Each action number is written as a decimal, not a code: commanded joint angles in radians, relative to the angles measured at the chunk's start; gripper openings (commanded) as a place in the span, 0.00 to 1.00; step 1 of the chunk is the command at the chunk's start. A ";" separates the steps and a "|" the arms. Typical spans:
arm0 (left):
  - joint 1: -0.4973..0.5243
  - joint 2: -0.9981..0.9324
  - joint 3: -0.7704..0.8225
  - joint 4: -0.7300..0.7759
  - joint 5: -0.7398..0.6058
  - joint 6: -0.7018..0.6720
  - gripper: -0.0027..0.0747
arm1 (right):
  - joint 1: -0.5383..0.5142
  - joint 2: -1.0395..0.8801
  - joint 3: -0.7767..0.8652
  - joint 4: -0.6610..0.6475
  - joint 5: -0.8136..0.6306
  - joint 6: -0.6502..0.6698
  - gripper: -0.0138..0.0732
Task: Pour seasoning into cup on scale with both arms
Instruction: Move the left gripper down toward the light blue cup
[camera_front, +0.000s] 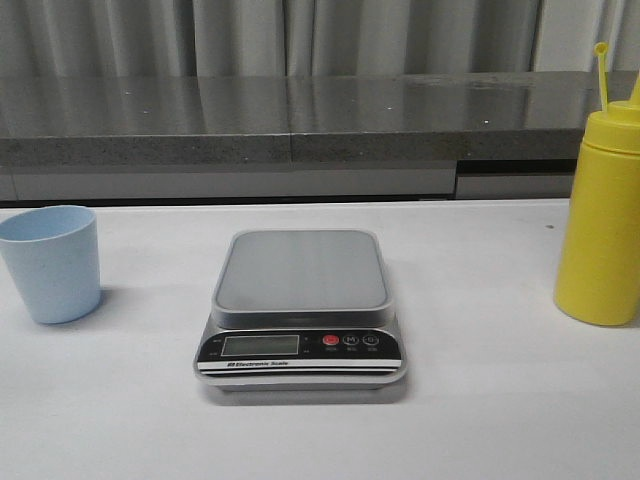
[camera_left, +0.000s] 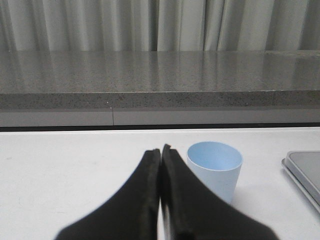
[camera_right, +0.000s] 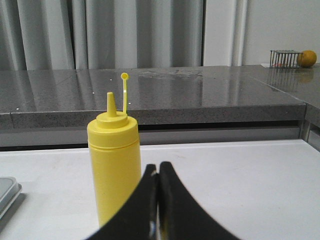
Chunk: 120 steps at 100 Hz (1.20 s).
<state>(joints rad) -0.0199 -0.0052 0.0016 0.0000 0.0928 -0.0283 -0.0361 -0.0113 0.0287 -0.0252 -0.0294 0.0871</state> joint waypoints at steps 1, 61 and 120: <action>-0.001 -0.029 0.040 -0.010 -0.084 -0.008 0.01 | -0.004 -0.021 -0.019 -0.008 -0.080 -0.012 0.09; 0.002 -0.028 0.036 0.030 -0.103 -0.008 0.01 | -0.004 -0.021 -0.019 -0.008 -0.080 -0.012 0.09; 0.002 0.383 -0.350 0.018 0.001 -0.008 0.01 | -0.004 -0.021 -0.019 -0.008 -0.080 -0.012 0.09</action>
<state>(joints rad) -0.0199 0.2814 -0.2514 0.0271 0.1282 -0.0283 -0.0361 -0.0113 0.0287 -0.0252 -0.0294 0.0871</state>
